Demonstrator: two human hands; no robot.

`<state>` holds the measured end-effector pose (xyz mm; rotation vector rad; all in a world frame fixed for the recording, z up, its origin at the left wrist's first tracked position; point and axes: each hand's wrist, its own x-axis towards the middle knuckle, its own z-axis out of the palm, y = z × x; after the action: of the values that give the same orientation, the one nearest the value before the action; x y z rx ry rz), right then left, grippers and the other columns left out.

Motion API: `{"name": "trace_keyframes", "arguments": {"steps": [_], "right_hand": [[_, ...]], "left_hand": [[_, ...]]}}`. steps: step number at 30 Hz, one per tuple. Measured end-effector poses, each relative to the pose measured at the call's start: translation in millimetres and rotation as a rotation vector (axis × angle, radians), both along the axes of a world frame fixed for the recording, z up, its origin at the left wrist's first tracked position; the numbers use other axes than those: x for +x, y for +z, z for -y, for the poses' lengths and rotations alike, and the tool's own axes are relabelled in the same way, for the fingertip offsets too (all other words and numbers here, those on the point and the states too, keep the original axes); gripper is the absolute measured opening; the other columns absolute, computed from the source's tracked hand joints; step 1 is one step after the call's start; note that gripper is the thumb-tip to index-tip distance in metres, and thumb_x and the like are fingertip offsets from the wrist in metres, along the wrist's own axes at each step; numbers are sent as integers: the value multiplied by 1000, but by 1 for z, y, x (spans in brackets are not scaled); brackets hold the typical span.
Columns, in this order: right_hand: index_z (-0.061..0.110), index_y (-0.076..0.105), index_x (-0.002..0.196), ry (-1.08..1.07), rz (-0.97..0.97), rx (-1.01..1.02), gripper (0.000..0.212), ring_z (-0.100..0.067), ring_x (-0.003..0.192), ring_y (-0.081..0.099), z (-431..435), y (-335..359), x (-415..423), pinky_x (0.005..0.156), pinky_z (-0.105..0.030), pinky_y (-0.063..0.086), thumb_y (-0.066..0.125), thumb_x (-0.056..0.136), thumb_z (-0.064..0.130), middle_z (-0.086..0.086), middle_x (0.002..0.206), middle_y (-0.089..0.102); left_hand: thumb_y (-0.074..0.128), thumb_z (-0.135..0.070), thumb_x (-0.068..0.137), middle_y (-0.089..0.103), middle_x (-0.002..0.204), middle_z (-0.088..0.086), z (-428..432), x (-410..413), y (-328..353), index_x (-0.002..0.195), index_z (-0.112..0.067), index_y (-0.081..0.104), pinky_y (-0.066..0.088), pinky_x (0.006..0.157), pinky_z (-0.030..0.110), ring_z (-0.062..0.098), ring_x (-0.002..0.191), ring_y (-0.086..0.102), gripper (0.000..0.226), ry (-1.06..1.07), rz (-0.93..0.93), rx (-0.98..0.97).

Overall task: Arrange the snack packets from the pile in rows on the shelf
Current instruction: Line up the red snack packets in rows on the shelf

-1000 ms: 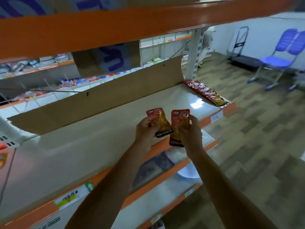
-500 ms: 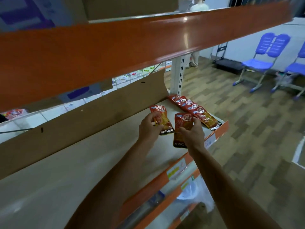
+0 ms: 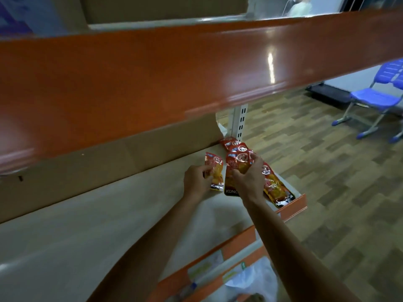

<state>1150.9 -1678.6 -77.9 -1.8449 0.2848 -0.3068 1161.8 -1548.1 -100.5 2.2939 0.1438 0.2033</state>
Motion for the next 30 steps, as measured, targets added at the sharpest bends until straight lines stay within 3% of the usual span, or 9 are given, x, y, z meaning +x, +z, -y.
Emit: {"name": "trace_keyframes", "arguments": {"steps": [2,9,13,14,18,22,24,27,30], "right_hand": [[15,35,135,52,10,-30,63,-21,93,60,8,1,12,77,-35,53,65,81,2,0,103,51],[17,37,133,175,51,15,60,-25,97,63,34,1,49,83,-46,55,64,82,4,-10,111,60],[18,41,132,184,79,-38,59,-17,91,60,48,4,69,66,-5,44,66,80,4,-9,114,60],[18,42,131,196,77,-47,59,-17,90,59,51,5,73,63,-4,42,66,80,4,-9,113,61],[16,43,130,254,64,-62,57,-20,90,60,57,6,84,75,-28,48,64,79,3,-11,106,62],[16,42,130,290,67,-73,55,-12,78,57,57,5,92,61,-14,41,64,80,4,-3,96,61],[16,42,131,310,68,-69,56,-11,77,56,57,5,95,63,-16,40,63,81,3,0,93,59],[17,41,130,341,70,-50,54,-13,81,59,55,5,99,62,-13,40,63,82,5,-1,96,61],[17,42,128,360,77,-42,52,-10,78,58,50,6,101,56,-3,40,64,82,6,-1,98,60]], "left_hand": [[68,-15,84,67,117,7,10,10,-5,119,-21,68,47,91,25,19,103,62,35,42,-32,32],[67,-25,88,51,121,12,35,45,-11,119,-21,66,45,90,31,31,104,59,32,201,-74,180],[64,-27,90,52,121,13,43,60,-15,120,-22,65,45,90,32,30,104,59,31,216,-78,222],[63,-27,90,52,121,13,44,62,-15,121,-22,65,45,90,32,30,104,59,31,223,-79,234],[62,-30,91,50,120,13,48,71,-16,125,-26,62,44,90,31,31,103,58,34,252,-94,264],[64,-32,89,50,121,11,47,78,-17,125,-28,62,44,93,32,28,108,56,36,259,-98,282],[62,-33,91,49,125,10,47,79,-16,128,-28,60,42,95,33,27,112,53,37,267,-86,297],[52,-32,97,60,117,6,51,75,-10,123,-22,63,44,90,31,24,108,56,30,289,97,211],[55,-34,95,67,93,-14,60,69,-1,115,-23,66,46,74,10,8,92,64,26,253,228,-106]]}}
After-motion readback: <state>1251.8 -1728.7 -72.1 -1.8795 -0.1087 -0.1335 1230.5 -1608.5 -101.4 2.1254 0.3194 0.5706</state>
